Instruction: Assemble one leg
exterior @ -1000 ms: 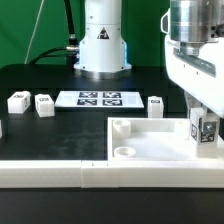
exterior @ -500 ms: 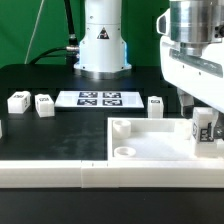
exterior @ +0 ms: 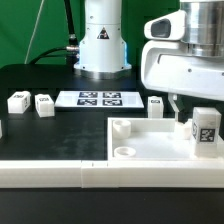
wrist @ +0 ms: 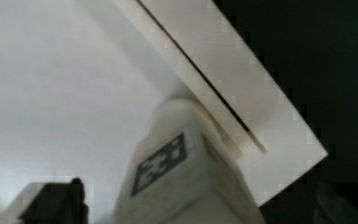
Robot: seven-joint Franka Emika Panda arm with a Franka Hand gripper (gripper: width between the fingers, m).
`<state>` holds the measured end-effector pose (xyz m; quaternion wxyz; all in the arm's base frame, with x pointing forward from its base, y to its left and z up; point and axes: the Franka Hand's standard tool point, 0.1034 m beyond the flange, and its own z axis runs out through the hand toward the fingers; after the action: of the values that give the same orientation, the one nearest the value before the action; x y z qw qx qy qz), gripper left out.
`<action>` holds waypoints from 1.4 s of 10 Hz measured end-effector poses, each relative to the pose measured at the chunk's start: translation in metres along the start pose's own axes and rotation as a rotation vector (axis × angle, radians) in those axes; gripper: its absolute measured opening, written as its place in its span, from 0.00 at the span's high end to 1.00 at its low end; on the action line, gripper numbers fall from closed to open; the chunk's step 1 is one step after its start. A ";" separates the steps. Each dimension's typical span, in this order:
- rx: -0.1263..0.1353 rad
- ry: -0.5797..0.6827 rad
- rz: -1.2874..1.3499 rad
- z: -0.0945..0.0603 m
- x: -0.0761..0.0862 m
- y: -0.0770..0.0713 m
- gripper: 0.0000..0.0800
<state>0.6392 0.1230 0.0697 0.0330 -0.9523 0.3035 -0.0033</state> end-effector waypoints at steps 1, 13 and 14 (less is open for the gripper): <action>0.000 0.001 -0.071 0.000 0.001 -0.001 0.19; -0.050 0.011 -0.656 -0.003 0.003 -0.001 0.64; -0.045 0.020 -0.599 -0.003 0.003 -0.001 0.64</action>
Offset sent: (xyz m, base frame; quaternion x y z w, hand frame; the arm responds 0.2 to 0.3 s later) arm 0.0028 0.0130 0.0051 -0.0152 -0.0265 -0.2930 0.9556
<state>0.6421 0.1215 0.0723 0.0063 -0.9998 0.0092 -0.0156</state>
